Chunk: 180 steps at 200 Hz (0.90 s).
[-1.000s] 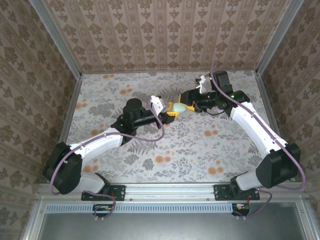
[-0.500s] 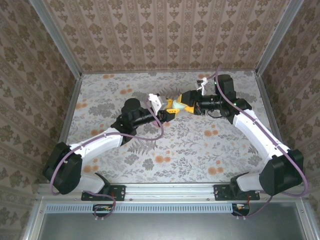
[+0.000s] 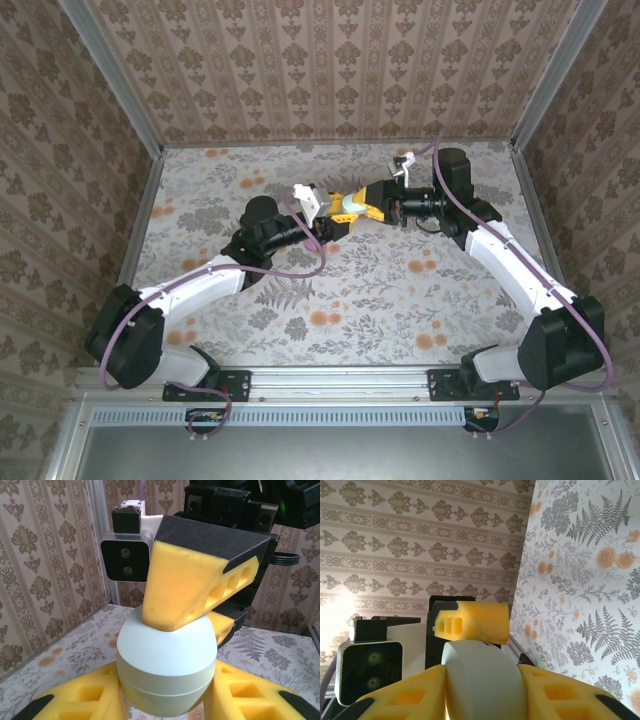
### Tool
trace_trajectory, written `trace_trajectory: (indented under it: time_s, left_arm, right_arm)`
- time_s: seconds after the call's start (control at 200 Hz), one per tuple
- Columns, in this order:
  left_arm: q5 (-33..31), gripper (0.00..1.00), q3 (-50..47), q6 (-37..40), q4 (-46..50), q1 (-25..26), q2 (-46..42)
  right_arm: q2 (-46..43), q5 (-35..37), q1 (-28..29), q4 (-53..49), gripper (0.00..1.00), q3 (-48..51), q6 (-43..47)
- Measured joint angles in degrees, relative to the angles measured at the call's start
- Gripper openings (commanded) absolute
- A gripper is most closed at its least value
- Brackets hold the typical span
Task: Insert wireless bluetooth earbuds into charging case
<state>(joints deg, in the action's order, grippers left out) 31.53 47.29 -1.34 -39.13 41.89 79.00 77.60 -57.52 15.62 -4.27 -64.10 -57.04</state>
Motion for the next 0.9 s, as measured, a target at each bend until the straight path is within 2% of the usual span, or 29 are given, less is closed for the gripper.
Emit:
trace_trajectory:
  time_s: [0.135, 0.235, 0.34, 0.645, 0.78, 0.9]
  left_arm:
    - [0.0, 0.47, 0.0, 0.1, 0.4, 0.0, 0.0]
    - [-0.1, 0.62, 0.0, 1.0, 1.0, 0.0, 0.0]
    - [-0.6, 0.71, 0.0, 2.1, 2.5, 0.0, 0.0]
    - [-5.7, 0.75, -4.7, 3.1, 6.4, 0.0, -4.1]
    - [-9.2, 0.75, -5.6, 3.3, 7.5, 0.0, -6.8]
    - [-11.8, 0.75, -5.6, 3.8, 8.1, 0.0, -8.7]
  right_arm:
    - [-0.3, 0.1, -0.4, 1.0, 0.26, 0.8, -0.2]
    - [-1.1, 0.7, -0.7, 1.6, 0.26, 2.0, -0.6]
    - [-1.9, 2.5, -1.4, 2.2, 0.26, 3.7, -1.1]
    - [-1.5, 15.3, -2.5, 2.4, 0.25, 10.4, 0.3]
    - [4.8, 21.2, -1.7, 3.3, 0.24, 13.4, 1.3]
    - [13.0, 23.4, 0.1, 4.5, 0.24, 14.8, 1.4]
